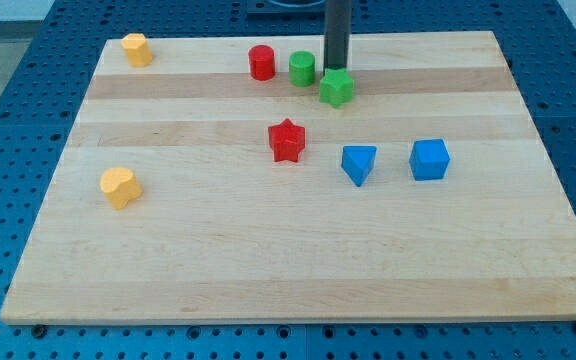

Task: Push the blue cube to the top center

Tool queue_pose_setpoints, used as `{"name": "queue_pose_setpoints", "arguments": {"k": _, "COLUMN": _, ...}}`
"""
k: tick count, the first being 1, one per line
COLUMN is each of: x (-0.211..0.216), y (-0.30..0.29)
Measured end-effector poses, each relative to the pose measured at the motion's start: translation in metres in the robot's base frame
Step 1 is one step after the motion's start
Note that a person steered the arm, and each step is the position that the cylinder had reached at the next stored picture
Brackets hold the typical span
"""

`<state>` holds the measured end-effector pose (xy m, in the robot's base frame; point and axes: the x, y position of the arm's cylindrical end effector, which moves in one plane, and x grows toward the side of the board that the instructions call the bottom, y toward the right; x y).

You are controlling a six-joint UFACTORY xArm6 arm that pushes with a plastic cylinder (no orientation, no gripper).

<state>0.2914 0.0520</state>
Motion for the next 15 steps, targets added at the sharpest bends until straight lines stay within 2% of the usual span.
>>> {"name": "queue_pose_setpoints", "arguments": {"k": 1, "x": 0.034, "y": 0.001}}
{"name": "queue_pose_setpoints", "arguments": {"k": 2, "x": 0.053, "y": 0.078}}
{"name": "queue_pose_setpoints", "arguments": {"k": 3, "x": 0.083, "y": 0.185}}
{"name": "queue_pose_setpoints", "arguments": {"k": 4, "x": 0.176, "y": 0.163}}
{"name": "queue_pose_setpoints", "arguments": {"k": 5, "x": 0.180, "y": 0.108}}
{"name": "queue_pose_setpoints", "arguments": {"k": 7, "x": 0.064, "y": 0.050}}
{"name": "queue_pose_setpoints", "arguments": {"k": 10, "x": -0.049, "y": 0.011}}
{"name": "queue_pose_setpoints", "arguments": {"k": 12, "x": -0.054, "y": -0.024}}
{"name": "queue_pose_setpoints", "arguments": {"k": 13, "x": -0.067, "y": 0.026}}
{"name": "queue_pose_setpoints", "arguments": {"k": 14, "x": -0.099, "y": -0.023}}
{"name": "queue_pose_setpoints", "arguments": {"k": 15, "x": -0.099, "y": -0.069}}
